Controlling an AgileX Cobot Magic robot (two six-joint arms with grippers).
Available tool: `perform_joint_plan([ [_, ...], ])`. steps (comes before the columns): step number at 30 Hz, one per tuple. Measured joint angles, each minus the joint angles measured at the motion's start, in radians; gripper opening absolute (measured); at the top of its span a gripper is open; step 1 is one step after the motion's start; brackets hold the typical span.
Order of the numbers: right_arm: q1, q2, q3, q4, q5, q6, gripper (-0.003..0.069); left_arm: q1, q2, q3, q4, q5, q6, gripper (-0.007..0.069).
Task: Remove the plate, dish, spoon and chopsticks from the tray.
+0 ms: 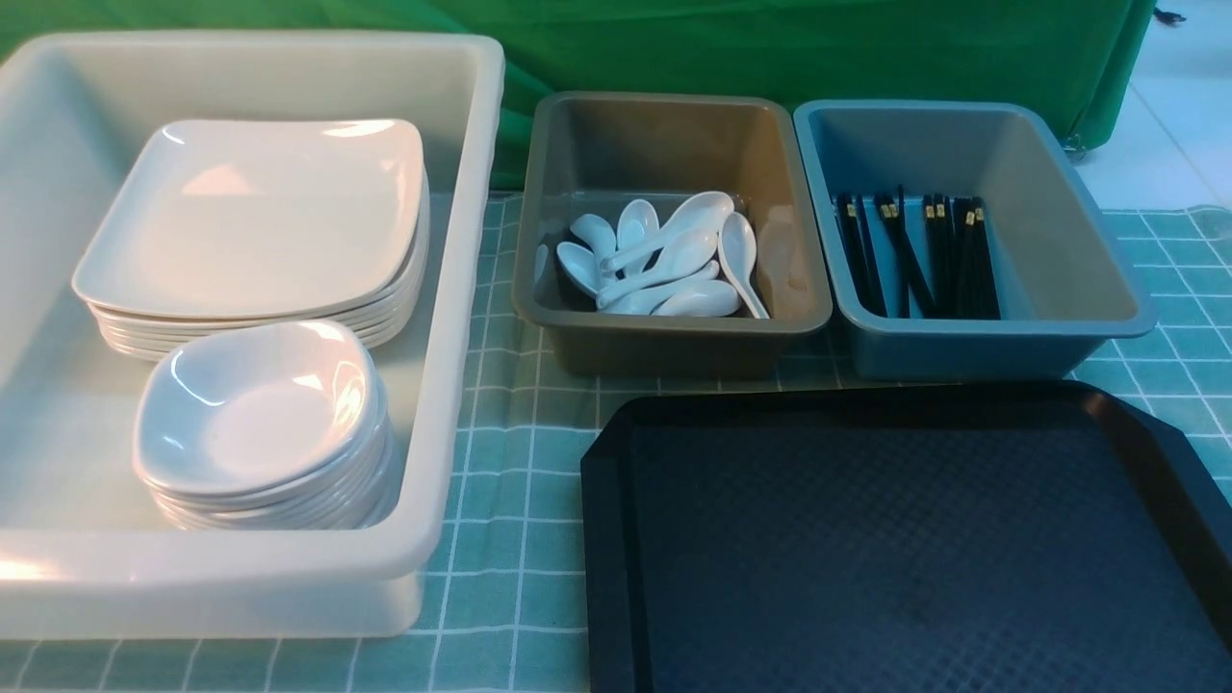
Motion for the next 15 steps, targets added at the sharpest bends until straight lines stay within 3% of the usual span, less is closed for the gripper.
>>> perform_joint_plan([
  [9, 0.0, 0.0, 0.0, 0.0, 0.0, 0.001, 0.0143, 0.0, -0.002, 0.017, 0.004, -0.077, 0.017, 0.0009],
  [15, 0.0, 0.0, 0.0, 0.0, 0.0, 0.001, 0.0146, 0.157, -0.116, 0.352, 0.014, -0.496, 0.149, 0.001],
])
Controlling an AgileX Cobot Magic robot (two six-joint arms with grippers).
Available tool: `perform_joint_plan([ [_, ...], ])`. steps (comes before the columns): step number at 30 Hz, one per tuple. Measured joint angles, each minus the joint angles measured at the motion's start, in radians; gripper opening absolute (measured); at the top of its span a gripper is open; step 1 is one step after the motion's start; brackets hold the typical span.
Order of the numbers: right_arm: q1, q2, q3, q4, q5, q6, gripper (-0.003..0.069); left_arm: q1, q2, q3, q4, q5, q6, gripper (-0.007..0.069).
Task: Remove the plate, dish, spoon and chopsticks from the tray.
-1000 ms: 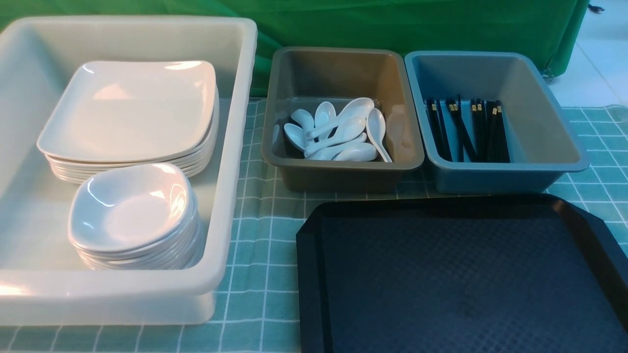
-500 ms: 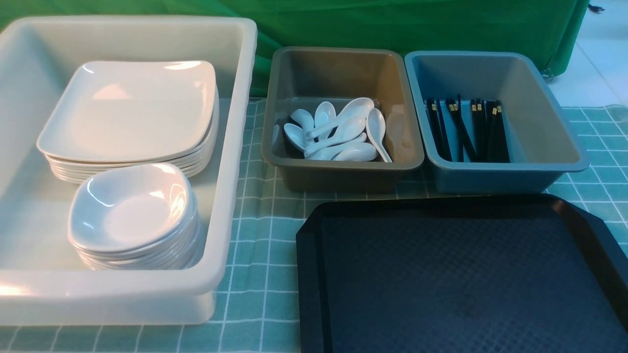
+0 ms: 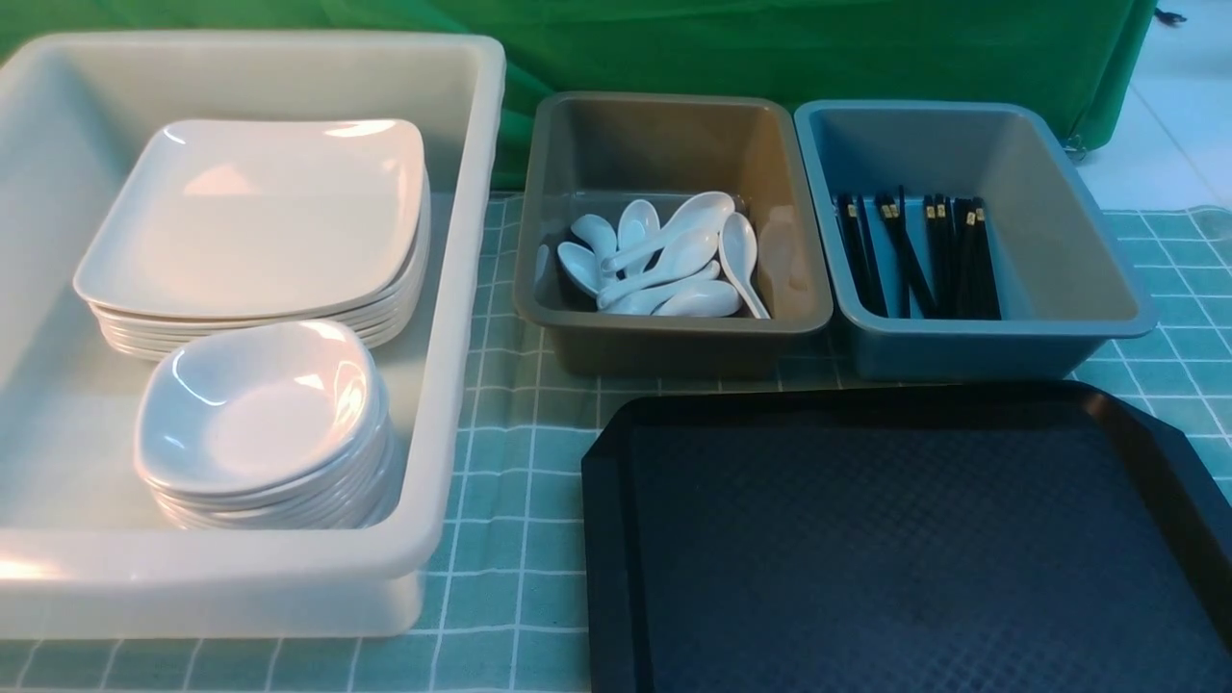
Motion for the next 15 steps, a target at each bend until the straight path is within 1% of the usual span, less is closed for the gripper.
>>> perform_joint_plan([
  [3, 0.0, 0.0, 0.001, -0.001, 0.001, 0.0, 0.0154, 0.035, -0.001, 0.183, 0.001, -0.09, 0.005, 0.001],
  [6, 0.0, 0.0, 0.001, -0.001, 0.001, 0.0, 0.0161, 0.034, -0.001, 0.3, 0.019, -0.115, -0.003, 0.001],
  [9, 0.0, 0.0, 0.001, -0.001, 0.001, 0.0, 0.0169, 0.034, -0.001, 0.371, 0.032, -0.143, -0.004, 0.001],
  [15, 0.0, 0.0, 0.001, -0.001, 0.008, 0.0, 0.0185, 0.034, -0.001, 0.389, 0.052, -0.155, -0.004, 0.0011],
])
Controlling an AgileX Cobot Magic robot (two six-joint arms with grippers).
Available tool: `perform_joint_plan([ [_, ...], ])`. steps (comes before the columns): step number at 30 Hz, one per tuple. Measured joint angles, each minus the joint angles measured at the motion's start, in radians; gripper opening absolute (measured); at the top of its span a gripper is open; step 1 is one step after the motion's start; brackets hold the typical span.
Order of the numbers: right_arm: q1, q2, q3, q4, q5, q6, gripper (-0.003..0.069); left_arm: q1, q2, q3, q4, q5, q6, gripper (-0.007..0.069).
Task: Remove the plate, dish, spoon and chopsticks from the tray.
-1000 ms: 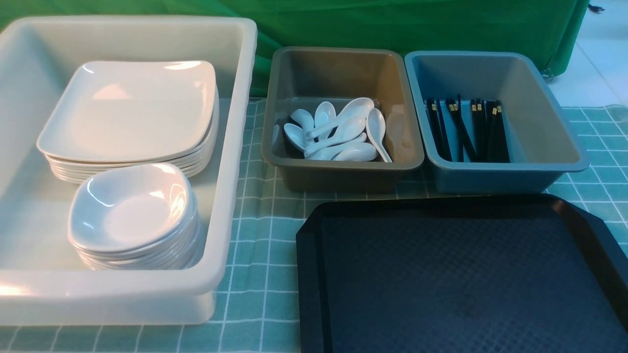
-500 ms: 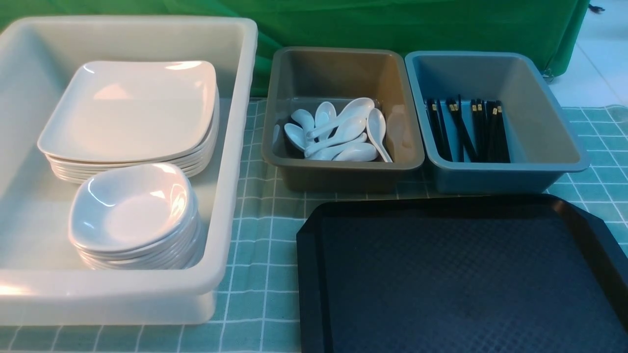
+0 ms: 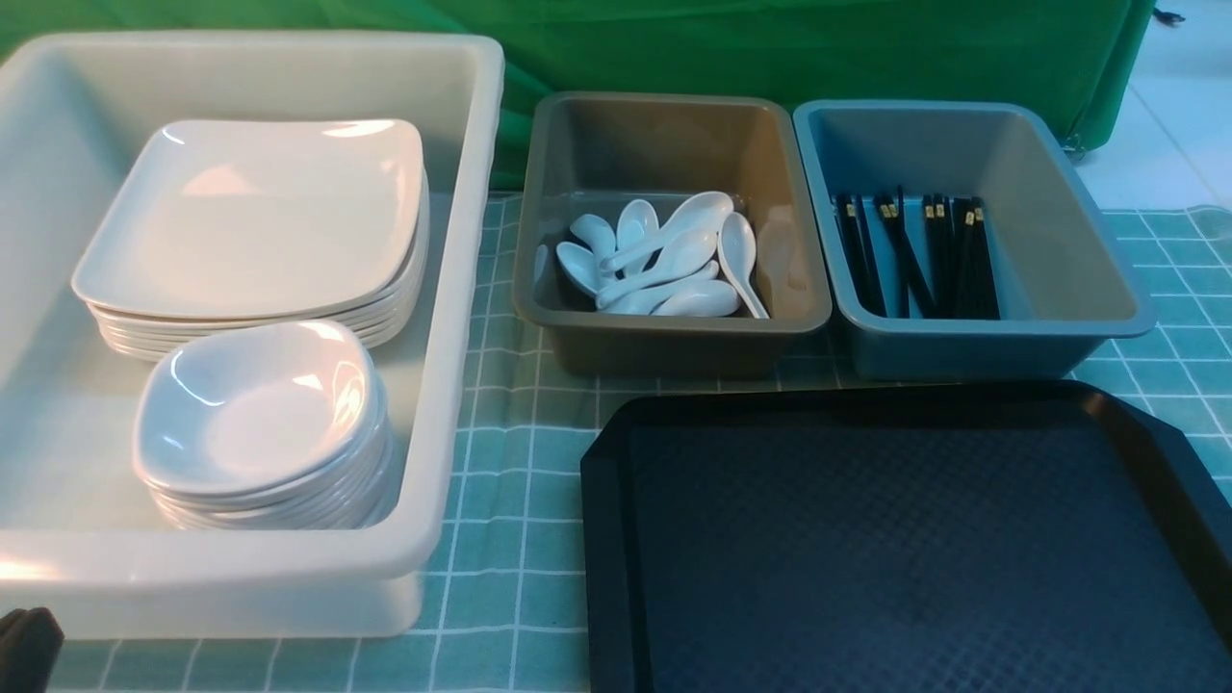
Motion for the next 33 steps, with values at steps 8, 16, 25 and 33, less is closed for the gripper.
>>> perform_joint_plan([
  [8, 0.0, 0.0, 0.0, 0.0, 0.03, 0.0, 0.0217, 0.0, 0.0, 0.0, 0.024, 0.0, 0.0, 0.0011],
  [16, 0.0, 0.0, 0.0, 0.0, 0.033, 0.0, 0.0235, 0.0, 0.0, 0.0, 0.033, 0.0, 0.0, 0.0013],
  [25, 0.0, 0.0, 0.0, 0.0, 0.075, -0.006, 0.0235, 0.0, 0.0, 0.0, 0.038, 0.0, 0.005, 0.0013],
  [33, -0.001, -0.001, 0.002, 0.0, 0.244, -0.04, 0.0238, 0.0, 0.0, 0.0, 0.041, 0.0, 0.005, 0.0013],
])
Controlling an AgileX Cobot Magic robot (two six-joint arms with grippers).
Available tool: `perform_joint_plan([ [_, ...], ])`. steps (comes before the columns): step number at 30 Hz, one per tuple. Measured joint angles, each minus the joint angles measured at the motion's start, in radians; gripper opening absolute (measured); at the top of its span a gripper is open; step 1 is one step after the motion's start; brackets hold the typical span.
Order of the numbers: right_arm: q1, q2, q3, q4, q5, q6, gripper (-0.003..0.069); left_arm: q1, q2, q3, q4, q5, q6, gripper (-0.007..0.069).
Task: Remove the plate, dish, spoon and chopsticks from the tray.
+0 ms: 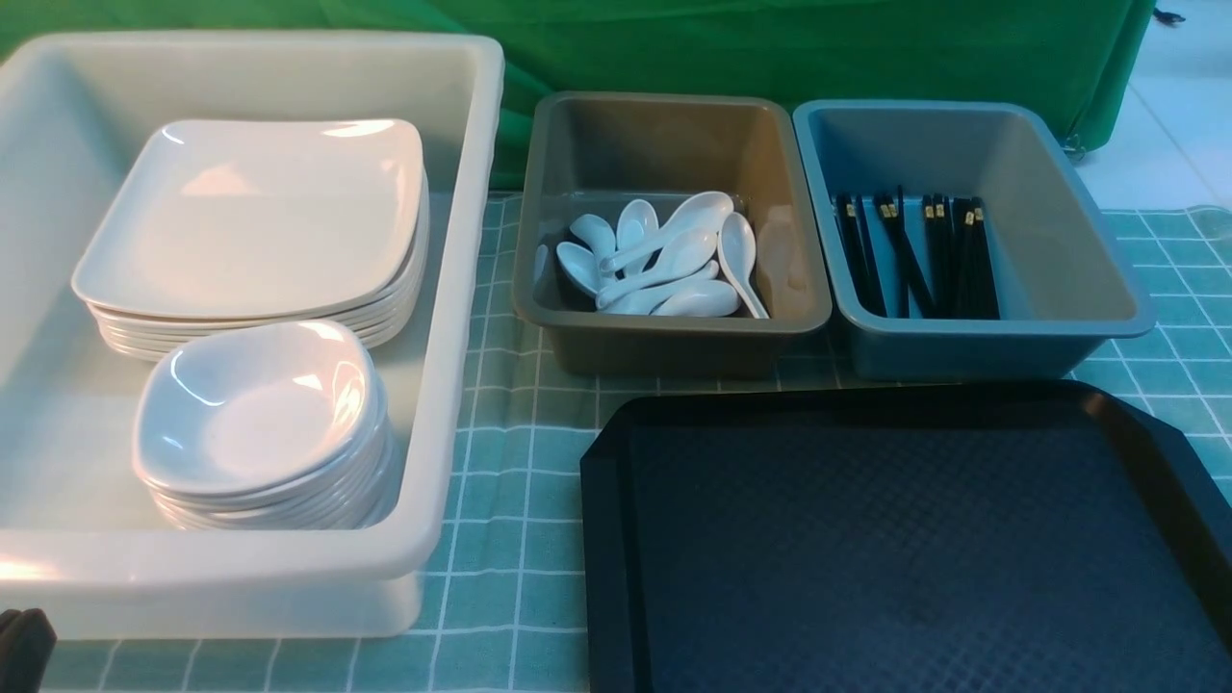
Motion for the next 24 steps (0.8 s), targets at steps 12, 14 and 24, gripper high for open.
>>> perform_joint_plan([
  [12, -0.274, -0.075, 0.3, 0.017, 0.03, -0.071, 0.0238, 0.0, 0.0, 0.0, 0.002, -0.001, 0.0, 0.0017],
  [14, -0.332, -0.112, 0.387, 0.019, 0.031, -0.079, 0.0238, 0.0, 0.0, 0.0, 0.002, -0.001, 0.0, 0.0017],
  [24, -0.438, -0.268, 0.537, 0.026, 0.076, -0.093, 0.0239, 0.0, 0.0, 0.0, 0.003, -0.001, 0.0, 0.0017],
])
